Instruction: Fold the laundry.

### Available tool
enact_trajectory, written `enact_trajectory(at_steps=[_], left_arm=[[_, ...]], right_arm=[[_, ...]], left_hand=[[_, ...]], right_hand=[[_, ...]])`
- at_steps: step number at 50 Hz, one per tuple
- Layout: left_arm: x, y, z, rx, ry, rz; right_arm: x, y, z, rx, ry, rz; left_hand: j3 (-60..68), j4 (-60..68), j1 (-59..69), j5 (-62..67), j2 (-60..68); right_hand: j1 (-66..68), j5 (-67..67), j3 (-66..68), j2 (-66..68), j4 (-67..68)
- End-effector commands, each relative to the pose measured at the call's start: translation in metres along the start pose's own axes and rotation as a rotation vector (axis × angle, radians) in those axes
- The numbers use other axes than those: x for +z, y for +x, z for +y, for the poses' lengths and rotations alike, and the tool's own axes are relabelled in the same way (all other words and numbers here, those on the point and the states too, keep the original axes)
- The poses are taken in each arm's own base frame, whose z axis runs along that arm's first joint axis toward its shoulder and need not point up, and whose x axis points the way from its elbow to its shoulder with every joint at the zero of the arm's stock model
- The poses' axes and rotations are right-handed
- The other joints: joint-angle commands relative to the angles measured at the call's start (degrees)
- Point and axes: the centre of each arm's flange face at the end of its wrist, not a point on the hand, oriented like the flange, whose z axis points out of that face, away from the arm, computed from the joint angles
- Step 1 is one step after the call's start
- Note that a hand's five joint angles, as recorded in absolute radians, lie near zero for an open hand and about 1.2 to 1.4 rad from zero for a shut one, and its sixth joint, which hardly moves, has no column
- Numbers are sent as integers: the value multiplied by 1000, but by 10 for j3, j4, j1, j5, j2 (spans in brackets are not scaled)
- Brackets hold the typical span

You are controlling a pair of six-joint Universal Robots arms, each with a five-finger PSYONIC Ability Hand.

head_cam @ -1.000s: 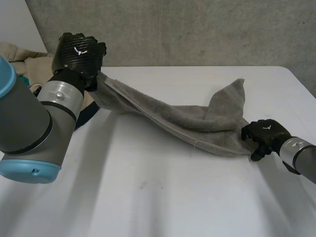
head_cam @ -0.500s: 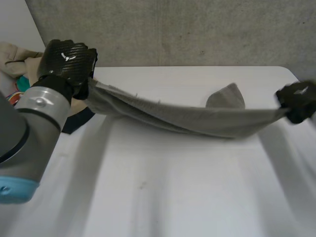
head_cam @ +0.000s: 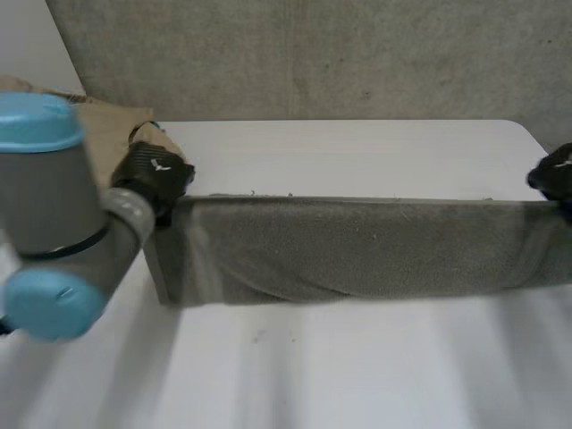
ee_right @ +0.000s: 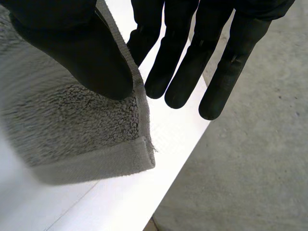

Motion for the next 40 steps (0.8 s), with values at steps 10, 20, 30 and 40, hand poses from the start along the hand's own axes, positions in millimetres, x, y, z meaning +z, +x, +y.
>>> enact_trajectory(at_steps=[10, 20, 30, 40], left_arm=[[83, -100, -131, 27, 694, -642], [80, -97, -101, -121, 594, -555], [86, -31, 5, -144, 285, -328], [38, 22, 61, -105, 69, -142]], right_arm=[[43, 110, -106, 200, 659, 768], [45, 89, -107, 212, 667, 686], [69, -12, -51, 188, 508, 289], [56, -76, 2, 207, 252, -33]], left_hand=[[114, 110, 144, 121, 112], [114, 110, 144, 121, 112], [114, 110, 144, 121, 112], [114, 110, 144, 121, 112]], right_hand=[[152, 124, 115, 127, 112], [152, 124, 115, 127, 112], [152, 124, 115, 127, 112], [152, 124, 115, 127, 112]])
